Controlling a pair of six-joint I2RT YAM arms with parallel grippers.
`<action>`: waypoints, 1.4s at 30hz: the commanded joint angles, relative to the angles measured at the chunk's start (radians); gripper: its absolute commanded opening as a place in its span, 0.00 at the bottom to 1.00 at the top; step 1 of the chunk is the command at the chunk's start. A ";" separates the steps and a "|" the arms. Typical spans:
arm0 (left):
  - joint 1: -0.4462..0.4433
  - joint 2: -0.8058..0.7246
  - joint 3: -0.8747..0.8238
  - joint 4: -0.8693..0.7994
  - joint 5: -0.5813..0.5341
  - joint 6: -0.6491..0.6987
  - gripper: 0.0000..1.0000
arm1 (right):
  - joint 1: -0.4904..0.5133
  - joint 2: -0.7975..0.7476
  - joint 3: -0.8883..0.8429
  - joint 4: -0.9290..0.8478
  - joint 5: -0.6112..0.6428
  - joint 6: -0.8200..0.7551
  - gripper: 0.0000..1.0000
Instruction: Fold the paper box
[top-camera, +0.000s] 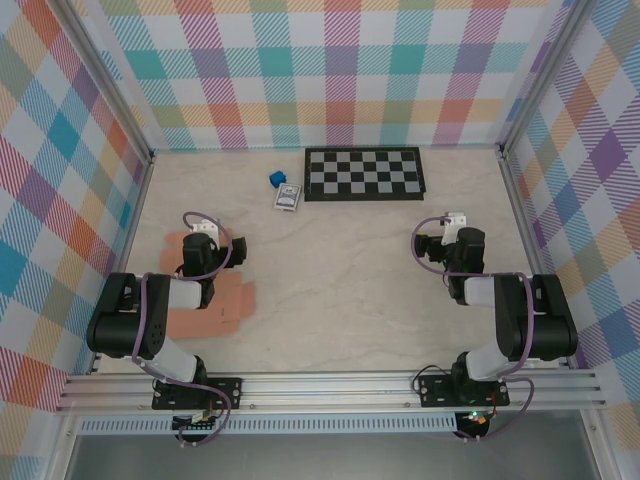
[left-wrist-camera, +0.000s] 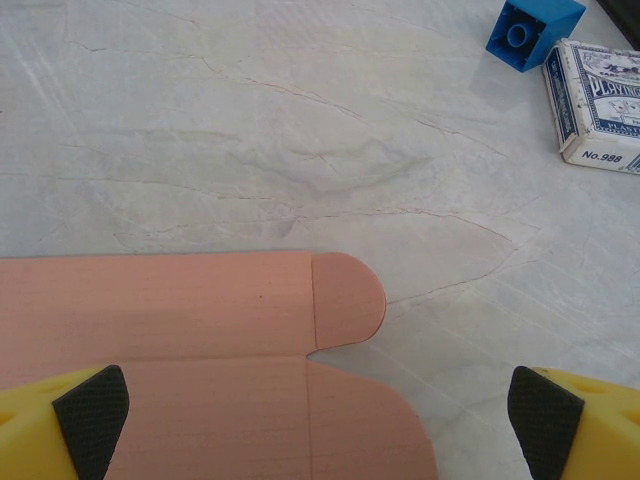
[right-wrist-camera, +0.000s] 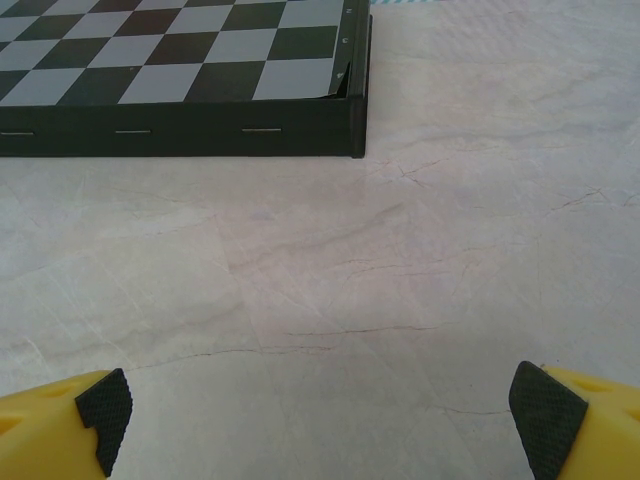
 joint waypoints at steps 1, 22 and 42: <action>0.002 0.009 0.021 0.049 0.018 -0.010 1.00 | -0.009 0.007 0.020 0.036 -0.003 0.019 1.00; -0.048 -0.347 0.146 -0.496 -0.118 -0.125 1.00 | -0.007 -0.235 0.313 -0.746 0.290 0.333 1.00; -0.029 -0.277 0.528 -1.389 -0.339 -0.511 1.00 | 0.633 0.360 0.913 -0.908 -0.526 1.109 0.75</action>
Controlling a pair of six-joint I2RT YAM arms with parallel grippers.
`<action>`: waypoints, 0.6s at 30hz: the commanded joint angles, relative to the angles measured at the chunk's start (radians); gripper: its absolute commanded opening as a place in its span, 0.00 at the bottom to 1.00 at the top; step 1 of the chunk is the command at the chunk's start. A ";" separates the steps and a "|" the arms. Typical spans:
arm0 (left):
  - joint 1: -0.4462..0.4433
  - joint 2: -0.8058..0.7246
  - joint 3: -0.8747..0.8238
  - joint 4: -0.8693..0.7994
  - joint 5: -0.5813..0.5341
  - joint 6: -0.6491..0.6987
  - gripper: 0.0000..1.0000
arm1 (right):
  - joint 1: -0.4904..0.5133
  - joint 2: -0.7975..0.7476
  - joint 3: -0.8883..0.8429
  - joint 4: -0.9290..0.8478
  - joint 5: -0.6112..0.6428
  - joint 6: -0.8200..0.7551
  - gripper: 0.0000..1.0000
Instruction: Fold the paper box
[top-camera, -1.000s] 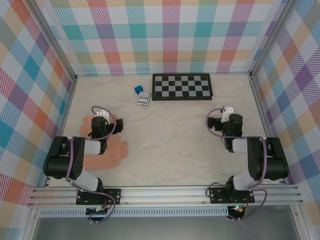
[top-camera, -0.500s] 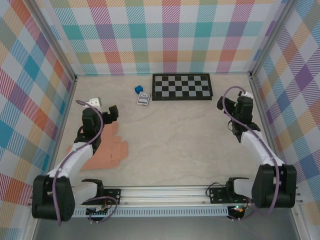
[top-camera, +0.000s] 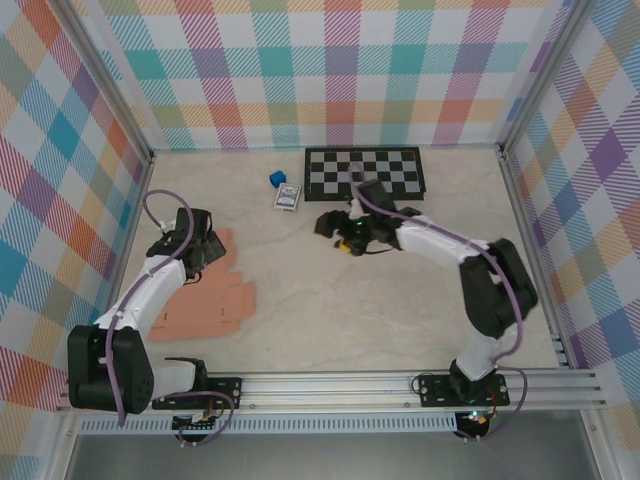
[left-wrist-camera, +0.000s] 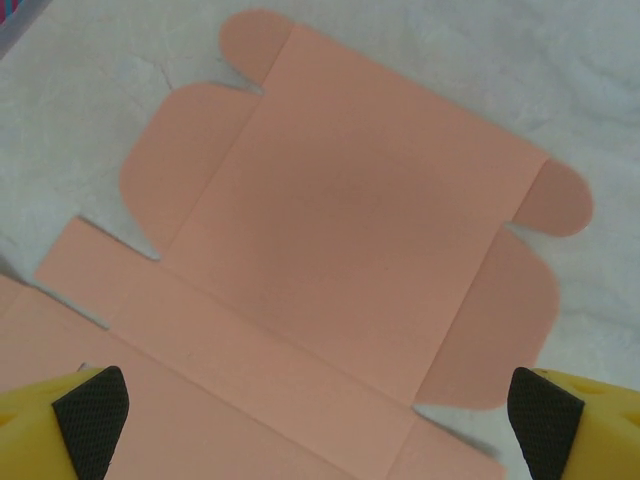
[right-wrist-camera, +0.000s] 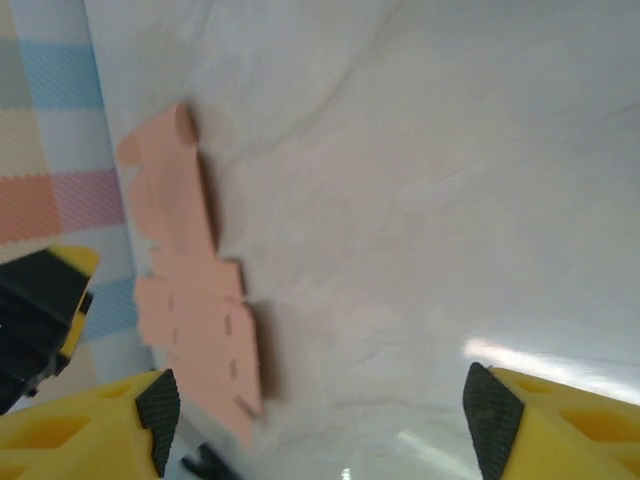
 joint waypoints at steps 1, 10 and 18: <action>0.018 0.032 0.115 -0.110 0.002 0.011 1.00 | 0.072 0.127 0.123 0.059 -0.152 0.233 0.74; 0.090 0.094 0.190 -0.182 0.131 -0.011 1.00 | 0.226 0.393 0.375 -0.053 -0.222 0.368 0.72; 0.103 0.024 0.156 -0.172 0.117 0.068 1.00 | 0.281 0.501 0.488 -0.223 -0.318 0.295 0.69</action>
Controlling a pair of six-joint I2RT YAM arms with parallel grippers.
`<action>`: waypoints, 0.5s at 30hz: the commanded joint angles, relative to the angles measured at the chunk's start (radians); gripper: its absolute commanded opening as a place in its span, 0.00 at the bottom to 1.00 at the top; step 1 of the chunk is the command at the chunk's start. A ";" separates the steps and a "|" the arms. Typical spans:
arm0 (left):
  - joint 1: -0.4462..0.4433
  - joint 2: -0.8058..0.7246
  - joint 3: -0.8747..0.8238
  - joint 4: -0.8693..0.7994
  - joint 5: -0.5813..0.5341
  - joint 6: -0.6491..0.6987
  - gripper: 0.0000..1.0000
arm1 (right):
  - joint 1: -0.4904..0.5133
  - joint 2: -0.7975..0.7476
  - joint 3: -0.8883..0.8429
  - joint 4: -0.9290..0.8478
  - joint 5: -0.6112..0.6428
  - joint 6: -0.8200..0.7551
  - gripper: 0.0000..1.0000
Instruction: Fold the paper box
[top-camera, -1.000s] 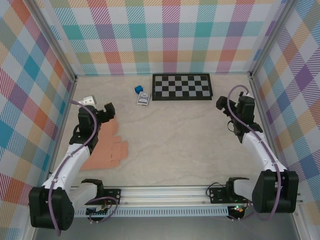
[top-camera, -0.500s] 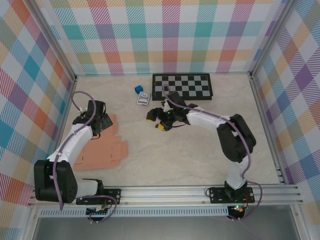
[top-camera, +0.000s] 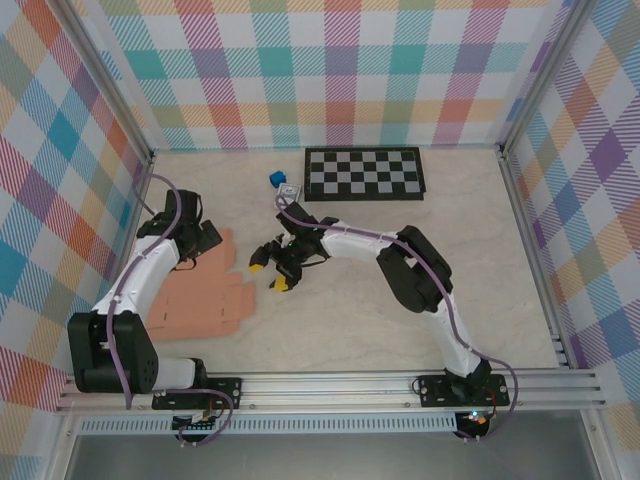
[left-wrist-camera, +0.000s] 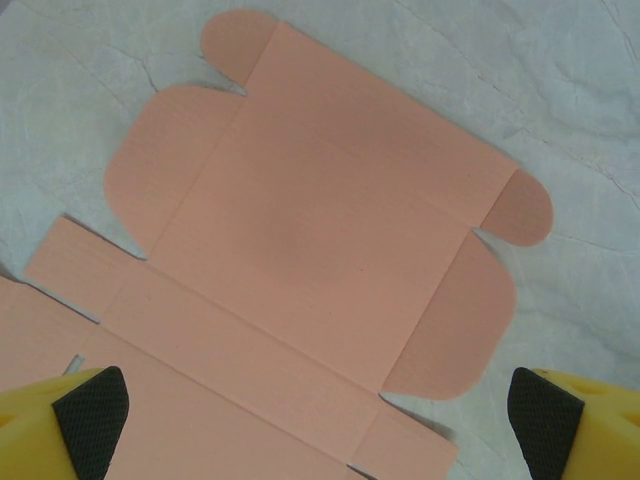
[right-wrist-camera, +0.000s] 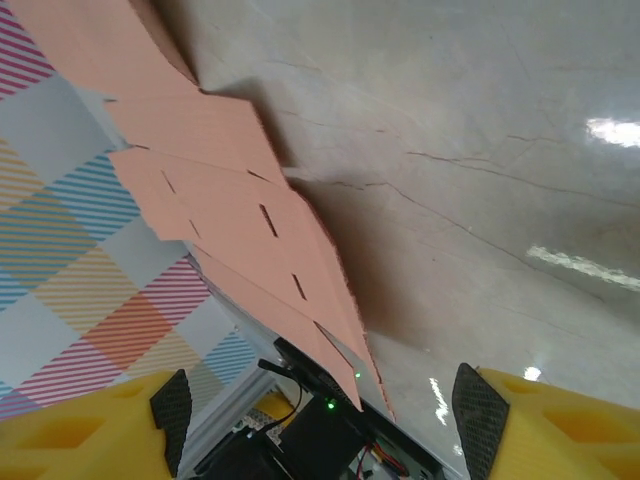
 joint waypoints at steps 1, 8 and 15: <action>0.032 -0.063 -0.016 -0.039 -0.007 0.056 1.00 | 0.022 0.057 0.069 -0.110 -0.088 -0.014 0.66; 0.099 -0.116 -0.047 -0.027 0.022 0.019 1.00 | 0.047 0.166 0.255 -0.239 -0.135 -0.076 0.58; 0.171 -0.090 -0.070 0.000 0.100 -0.026 1.00 | 0.051 0.259 0.414 -0.342 -0.160 -0.119 0.43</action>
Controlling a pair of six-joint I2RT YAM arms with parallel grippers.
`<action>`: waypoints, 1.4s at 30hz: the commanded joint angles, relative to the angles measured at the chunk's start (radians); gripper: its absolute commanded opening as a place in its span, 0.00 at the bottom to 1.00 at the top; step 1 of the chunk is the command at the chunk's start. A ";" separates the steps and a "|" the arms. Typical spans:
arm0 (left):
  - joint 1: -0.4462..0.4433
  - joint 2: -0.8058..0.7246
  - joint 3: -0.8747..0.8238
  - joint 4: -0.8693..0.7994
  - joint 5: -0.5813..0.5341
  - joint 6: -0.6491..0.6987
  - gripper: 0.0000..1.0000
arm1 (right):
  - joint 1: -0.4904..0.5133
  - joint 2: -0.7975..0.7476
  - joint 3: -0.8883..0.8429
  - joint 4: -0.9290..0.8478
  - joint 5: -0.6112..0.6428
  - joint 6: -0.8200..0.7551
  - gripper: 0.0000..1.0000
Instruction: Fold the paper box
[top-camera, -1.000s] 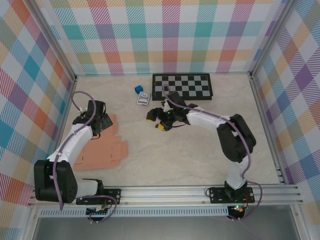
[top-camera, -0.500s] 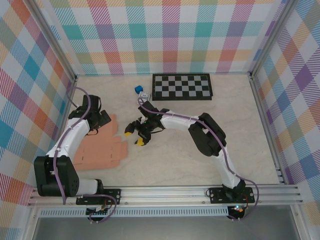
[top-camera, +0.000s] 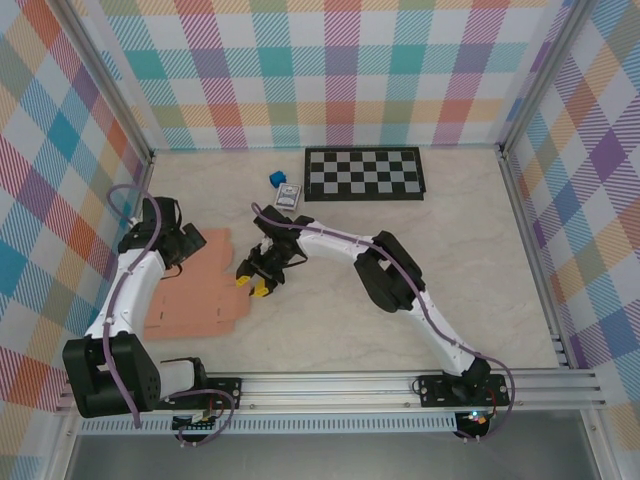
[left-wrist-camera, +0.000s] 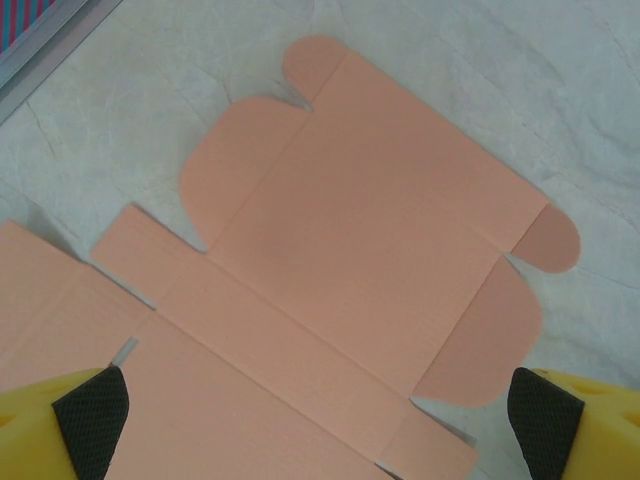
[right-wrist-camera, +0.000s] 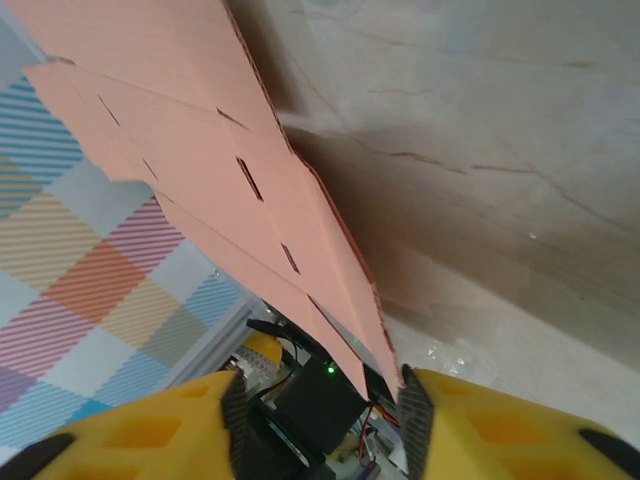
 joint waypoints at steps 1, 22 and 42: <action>0.044 0.016 -0.013 0.001 0.069 -0.038 1.00 | 0.004 0.041 0.079 -0.121 -0.036 -0.046 0.43; 0.083 0.014 -0.017 -0.012 0.096 -0.047 1.00 | -0.002 0.215 0.316 -0.201 -0.083 -0.117 0.36; 0.083 0.000 0.174 0.005 0.138 -0.078 1.00 | -0.061 0.040 0.417 -0.599 0.154 -0.635 0.06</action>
